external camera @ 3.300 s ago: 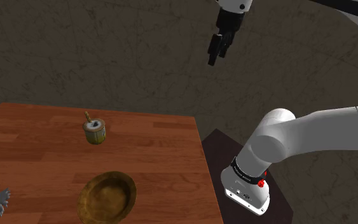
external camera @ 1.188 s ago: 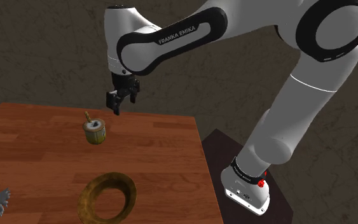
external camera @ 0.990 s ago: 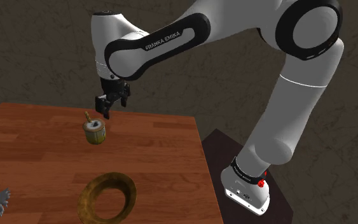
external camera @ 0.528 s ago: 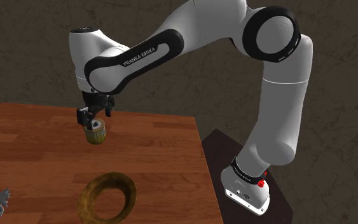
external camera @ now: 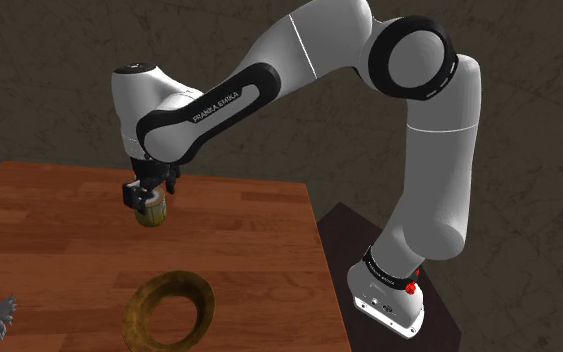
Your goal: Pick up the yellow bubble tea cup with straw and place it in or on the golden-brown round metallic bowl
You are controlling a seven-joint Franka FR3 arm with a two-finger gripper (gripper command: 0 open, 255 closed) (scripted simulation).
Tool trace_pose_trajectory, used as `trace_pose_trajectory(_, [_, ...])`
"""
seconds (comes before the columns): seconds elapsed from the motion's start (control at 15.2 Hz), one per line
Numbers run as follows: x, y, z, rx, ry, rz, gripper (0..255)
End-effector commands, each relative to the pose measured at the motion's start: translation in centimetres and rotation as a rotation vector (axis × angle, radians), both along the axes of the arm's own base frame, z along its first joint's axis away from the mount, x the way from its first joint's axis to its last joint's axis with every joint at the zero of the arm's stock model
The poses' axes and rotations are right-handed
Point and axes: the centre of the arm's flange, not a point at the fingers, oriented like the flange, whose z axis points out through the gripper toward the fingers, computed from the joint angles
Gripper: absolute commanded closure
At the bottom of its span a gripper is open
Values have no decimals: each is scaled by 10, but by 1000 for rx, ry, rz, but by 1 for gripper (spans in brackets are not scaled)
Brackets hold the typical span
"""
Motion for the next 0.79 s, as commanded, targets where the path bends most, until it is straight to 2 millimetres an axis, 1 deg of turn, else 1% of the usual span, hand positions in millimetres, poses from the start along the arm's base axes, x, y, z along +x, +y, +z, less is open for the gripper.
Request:
trace_pose_trajectory(0.0, [0,0,-1,0,0,0,0])
trace_pose_trajectory(0.33, [0,0,-1,0,0,0,0])
trace_pose_trajectory(0.4, [0,0,-1,0,0,0,255])
trace_pose_trajectory(0.73, [0,0,-1,0,0,0,255])
